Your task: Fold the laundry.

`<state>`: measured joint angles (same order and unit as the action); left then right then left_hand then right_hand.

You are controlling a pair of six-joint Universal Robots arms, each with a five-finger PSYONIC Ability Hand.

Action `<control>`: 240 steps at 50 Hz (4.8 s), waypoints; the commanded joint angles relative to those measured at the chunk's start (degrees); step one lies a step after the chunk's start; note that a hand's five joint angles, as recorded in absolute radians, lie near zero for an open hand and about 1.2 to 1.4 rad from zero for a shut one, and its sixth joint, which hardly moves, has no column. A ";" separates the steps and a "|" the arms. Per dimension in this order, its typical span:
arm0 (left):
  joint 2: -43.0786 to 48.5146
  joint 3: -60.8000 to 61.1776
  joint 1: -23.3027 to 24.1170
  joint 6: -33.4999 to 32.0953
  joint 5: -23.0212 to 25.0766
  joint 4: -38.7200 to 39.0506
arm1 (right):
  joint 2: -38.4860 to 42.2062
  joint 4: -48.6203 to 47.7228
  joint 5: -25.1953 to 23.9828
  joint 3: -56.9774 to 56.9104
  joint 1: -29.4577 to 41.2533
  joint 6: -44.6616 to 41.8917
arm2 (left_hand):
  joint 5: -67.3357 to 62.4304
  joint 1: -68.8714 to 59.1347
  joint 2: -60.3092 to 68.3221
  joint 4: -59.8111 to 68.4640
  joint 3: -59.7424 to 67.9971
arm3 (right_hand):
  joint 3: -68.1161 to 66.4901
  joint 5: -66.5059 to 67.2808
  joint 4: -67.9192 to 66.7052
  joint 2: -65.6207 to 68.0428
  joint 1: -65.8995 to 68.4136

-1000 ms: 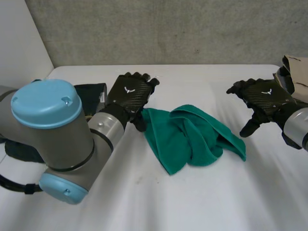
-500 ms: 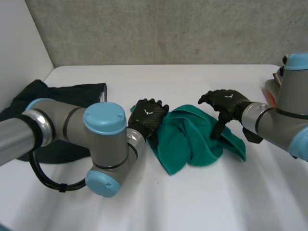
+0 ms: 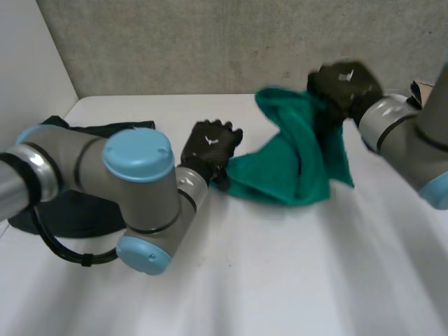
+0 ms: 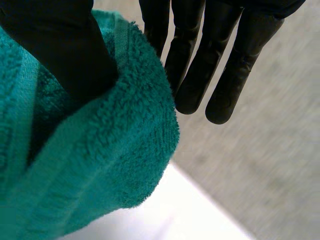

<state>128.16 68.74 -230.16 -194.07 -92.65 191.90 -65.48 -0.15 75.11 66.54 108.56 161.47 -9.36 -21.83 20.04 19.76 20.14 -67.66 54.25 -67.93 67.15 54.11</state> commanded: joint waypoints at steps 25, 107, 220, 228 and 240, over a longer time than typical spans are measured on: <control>1.65 1.84 2.96 24.43 3.69 3.83 | -14.05 -0.28 -0.32 6.31 3.59 10.10 | 4.11 6.58 -4.79 -4.51 -4.89 | -12.34 15.75 -12.07 12.85 25.89; -34.91 16.25 -3.97 -1.92 1.15 11.66 | -0.25 11.05 9.71 3.67 -5.64 3.50 | -60.64 -58.17 59.96 60.24 59.86 | 57.66 -54.25 57.93 -57.15 -44.11; -27.52 7.81 -14.43 -12.82 -5.53 8.50 | -3.84 2.83 -0.93 6.85 7.84 4.48 | -60.64 -58.17 59.96 60.24 59.86 | -12.34 15.75 -12.07 12.85 25.89; -28.32 12.02 -13.12 -13.17 -5.09 -6.94 | -7.02 16.14 -1.20 2.37 0.16 -4.20 | -60.64 -58.17 59.96 60.24 59.86 | -12.34 15.75 -12.07 12.85 25.89; -14.02 7.93 -8.11 -13.43 -5.18 -16.04 | -0.20 20.38 0.38 2.99 -1.16 -15.39 | -60.64 -58.17 59.96 60.24 59.86 | -12.34 15.75 -12.07 12.85 25.89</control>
<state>104.70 82.19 -241.40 -207.31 -97.59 176.19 -72.29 20.94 74.40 69.81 107.33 149.44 -56.87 -64.90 68.62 68.95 68.32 -67.88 56.59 -68.09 66.49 56.31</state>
